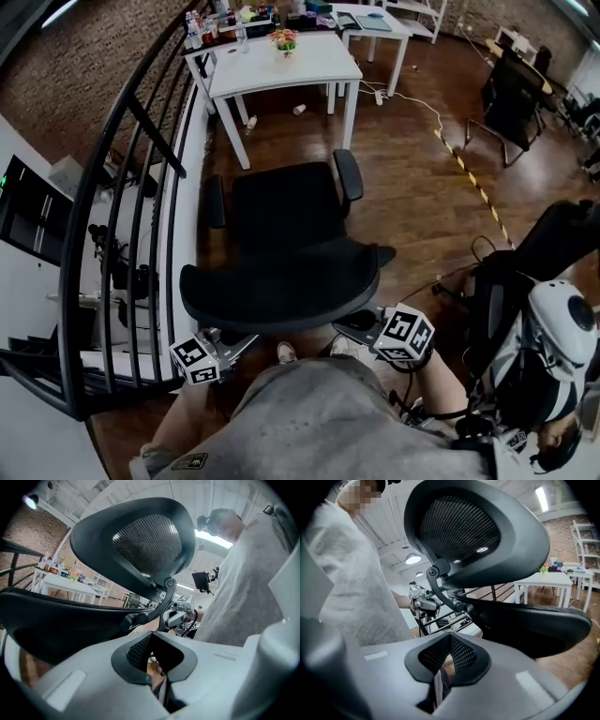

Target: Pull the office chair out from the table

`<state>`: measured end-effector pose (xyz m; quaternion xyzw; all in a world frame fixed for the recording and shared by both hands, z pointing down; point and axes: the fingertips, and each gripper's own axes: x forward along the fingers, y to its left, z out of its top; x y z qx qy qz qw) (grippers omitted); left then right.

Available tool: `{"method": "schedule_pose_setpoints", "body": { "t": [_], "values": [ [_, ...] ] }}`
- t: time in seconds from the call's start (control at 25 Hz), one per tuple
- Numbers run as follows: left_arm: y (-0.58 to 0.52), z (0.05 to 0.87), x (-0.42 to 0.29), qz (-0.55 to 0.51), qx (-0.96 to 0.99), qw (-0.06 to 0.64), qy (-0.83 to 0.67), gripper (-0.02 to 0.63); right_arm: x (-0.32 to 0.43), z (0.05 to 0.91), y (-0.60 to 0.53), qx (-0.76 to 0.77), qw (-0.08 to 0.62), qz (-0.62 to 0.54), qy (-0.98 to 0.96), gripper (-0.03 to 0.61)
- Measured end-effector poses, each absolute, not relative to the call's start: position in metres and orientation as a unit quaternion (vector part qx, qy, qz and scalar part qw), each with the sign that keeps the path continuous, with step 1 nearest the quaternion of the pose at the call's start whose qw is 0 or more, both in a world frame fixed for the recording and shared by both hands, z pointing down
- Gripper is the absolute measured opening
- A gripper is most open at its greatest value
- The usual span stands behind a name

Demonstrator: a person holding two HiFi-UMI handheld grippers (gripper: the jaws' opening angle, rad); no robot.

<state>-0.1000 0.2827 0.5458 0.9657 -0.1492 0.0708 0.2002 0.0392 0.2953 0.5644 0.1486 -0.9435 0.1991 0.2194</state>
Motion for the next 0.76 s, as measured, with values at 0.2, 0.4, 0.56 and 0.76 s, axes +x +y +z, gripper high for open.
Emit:
{"method": "schedule_pose_setpoints", "body": {
  "t": [0.2, 0.4, 0.56, 0.76],
  "values": [
    [0.284, 0.544, -0.100, 0.066, 0.967, 0.199, -0.148, 0.005, 0.041, 0.560, 0.296, 0.150, 0.220, 0.196, -0.944, 0.006],
    [0.282, 0.540, -0.101, 0.067, 0.966, 0.198, -0.152, 0.005, 0.040, 0.556, 0.292, 0.148, 0.220, 0.189, -0.945, 0.006],
    [0.284, 0.540, -0.099, 0.070, 0.966, 0.198, -0.148, 0.005, 0.042, 0.553, 0.292, 0.150, 0.221, 0.186, -0.945, 0.006],
    [0.283, 0.541, -0.096, 0.067, 0.967, 0.200, -0.145, 0.005, 0.048, 0.550, 0.291, 0.153, 0.221, 0.183, -0.946, 0.006]
  ]
}}
